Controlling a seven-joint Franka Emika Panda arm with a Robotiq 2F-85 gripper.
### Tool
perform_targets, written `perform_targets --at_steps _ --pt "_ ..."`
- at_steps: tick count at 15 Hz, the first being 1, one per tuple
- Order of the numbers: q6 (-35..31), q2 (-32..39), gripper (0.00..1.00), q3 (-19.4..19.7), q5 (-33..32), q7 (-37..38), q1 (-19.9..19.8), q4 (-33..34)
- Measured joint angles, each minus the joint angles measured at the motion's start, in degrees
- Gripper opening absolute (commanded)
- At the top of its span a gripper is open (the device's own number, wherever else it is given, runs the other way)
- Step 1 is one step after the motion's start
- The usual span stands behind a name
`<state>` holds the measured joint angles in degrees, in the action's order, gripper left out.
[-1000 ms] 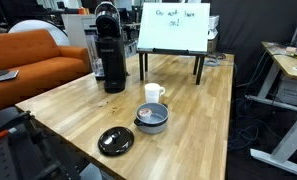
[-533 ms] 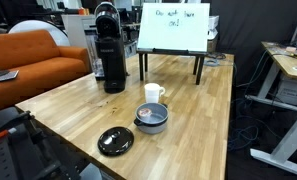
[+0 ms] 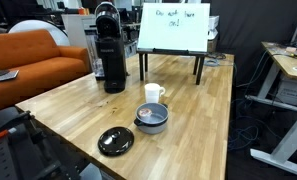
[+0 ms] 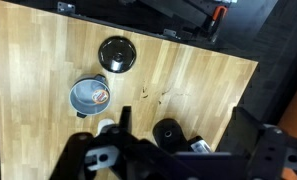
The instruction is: Put the black lid on top of the grey pot
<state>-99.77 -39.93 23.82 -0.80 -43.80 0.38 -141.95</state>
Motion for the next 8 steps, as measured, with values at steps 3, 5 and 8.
perform_targets --at_steps 3,5,8 --pt "-0.12 0.00 1.00 -0.32 -0.12 0.28 -0.14 -0.04" --pt "-1.71 0.23 1.00 -1.67 -1.35 2.74 -1.17 -0.09" --pt "-4.77 2.54 1.00 -3.92 -3.15 6.75 -1.61 -1.16"
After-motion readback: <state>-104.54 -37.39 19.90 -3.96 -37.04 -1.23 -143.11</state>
